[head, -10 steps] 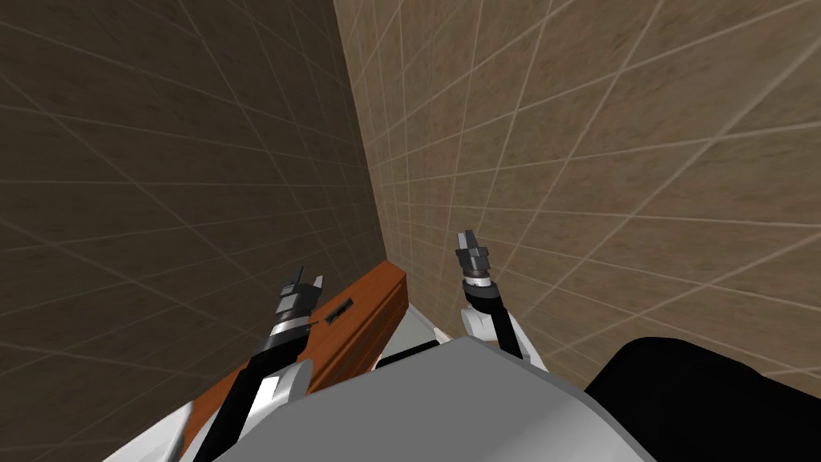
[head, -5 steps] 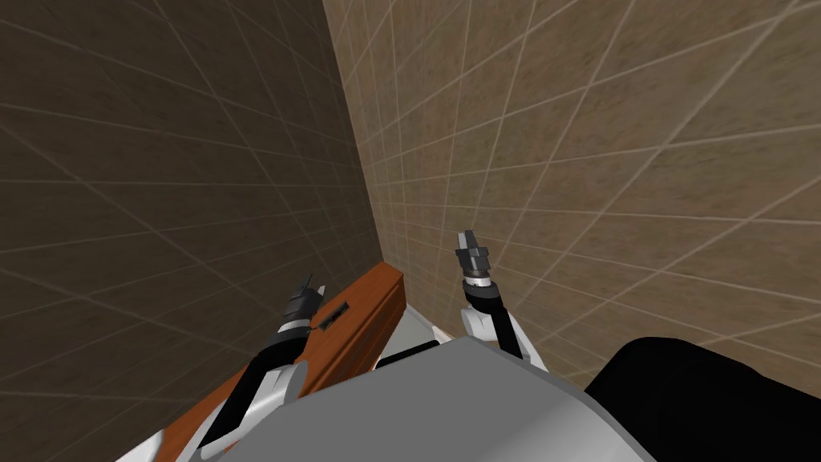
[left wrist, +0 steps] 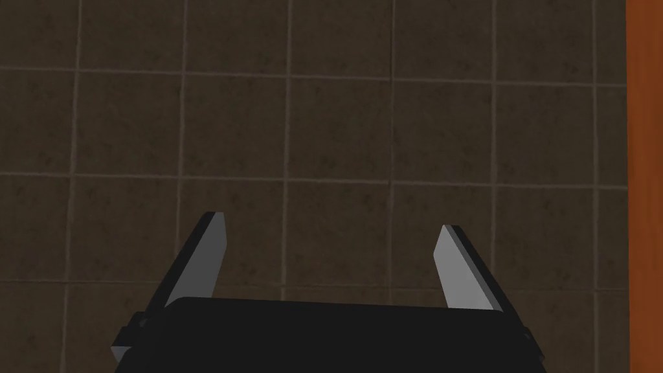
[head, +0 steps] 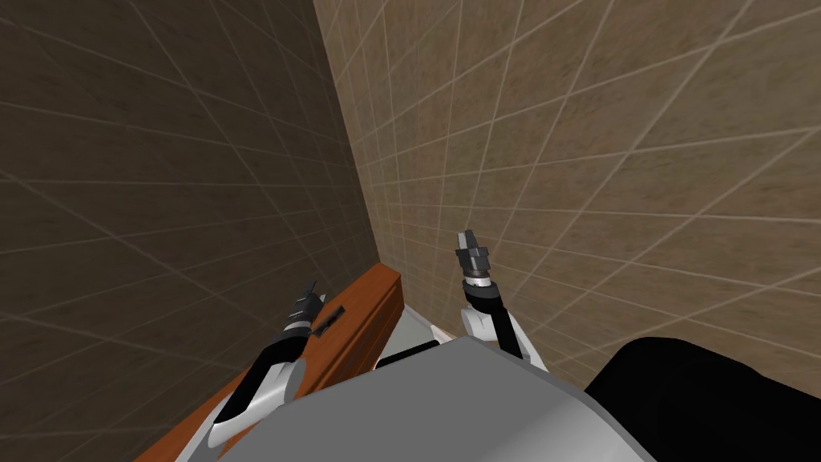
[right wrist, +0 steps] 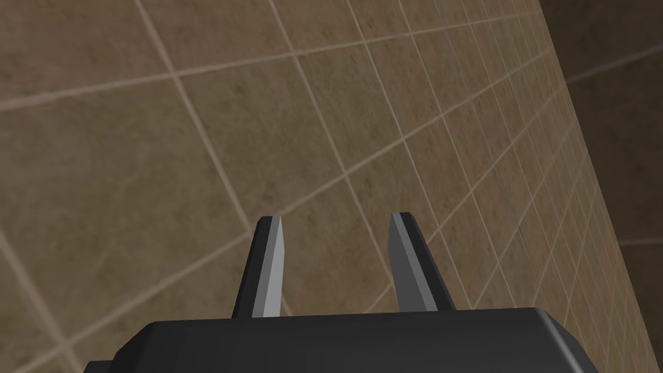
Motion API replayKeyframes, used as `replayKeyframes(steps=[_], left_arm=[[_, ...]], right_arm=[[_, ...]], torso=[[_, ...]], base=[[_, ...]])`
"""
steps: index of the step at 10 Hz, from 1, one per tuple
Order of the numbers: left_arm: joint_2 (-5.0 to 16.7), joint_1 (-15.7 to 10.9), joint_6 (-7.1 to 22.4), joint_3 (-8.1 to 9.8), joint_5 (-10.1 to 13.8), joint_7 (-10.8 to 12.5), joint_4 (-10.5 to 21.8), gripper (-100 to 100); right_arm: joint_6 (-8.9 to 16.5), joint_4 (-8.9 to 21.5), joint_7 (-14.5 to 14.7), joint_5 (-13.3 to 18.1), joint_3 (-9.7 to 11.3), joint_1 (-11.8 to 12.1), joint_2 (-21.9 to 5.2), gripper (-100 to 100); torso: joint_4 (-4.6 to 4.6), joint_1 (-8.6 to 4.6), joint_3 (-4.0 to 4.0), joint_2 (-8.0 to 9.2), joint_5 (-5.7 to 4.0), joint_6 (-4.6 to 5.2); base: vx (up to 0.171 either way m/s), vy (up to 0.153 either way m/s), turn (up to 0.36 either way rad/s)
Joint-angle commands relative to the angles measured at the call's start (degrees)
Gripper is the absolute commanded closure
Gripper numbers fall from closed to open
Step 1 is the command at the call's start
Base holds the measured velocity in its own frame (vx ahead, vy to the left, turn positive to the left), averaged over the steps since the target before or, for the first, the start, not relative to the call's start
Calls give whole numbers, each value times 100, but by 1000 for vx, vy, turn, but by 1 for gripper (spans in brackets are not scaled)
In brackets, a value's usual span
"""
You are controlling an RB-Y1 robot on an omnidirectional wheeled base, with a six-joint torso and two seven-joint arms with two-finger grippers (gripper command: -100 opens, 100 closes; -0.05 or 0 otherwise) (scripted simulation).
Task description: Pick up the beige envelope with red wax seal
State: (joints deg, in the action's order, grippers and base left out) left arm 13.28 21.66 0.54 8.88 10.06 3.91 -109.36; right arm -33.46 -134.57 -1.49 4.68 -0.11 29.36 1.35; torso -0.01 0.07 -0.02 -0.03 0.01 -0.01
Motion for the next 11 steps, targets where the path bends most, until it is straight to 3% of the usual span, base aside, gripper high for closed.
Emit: replayKeyframes(steps=[1,2,3,6,11], left_arm=[[37,-94,175,31,22,-1,222,-100],[168,-217,403,104,98,20,395,-100],[168,-217,430,104,98,20,557,-100],[428,-474,886,259,260,70,1099,-100],[681,-735,1495,423,431,131,1967,-100]], right_arm=[[0,0,0,0,0,0,0,0],[0,0,0,0,0,0,0,0],[0,0,0,0,0,0,0,0],[0,0,0,0,0,1,0,0],[0,0,0,0,0,0,0,0]], torso=[[0,0,0,0,0,0],[0,-1,0,0,0,-1],[0,-2,0,-1,0,1],[0,-2,0,0,0,-3],[0,-2,0,-1,-1,0]], base=[[2,11,-58],[1,7,-127],[1,10,-64],[3,9,-99],[0,8,-87]])
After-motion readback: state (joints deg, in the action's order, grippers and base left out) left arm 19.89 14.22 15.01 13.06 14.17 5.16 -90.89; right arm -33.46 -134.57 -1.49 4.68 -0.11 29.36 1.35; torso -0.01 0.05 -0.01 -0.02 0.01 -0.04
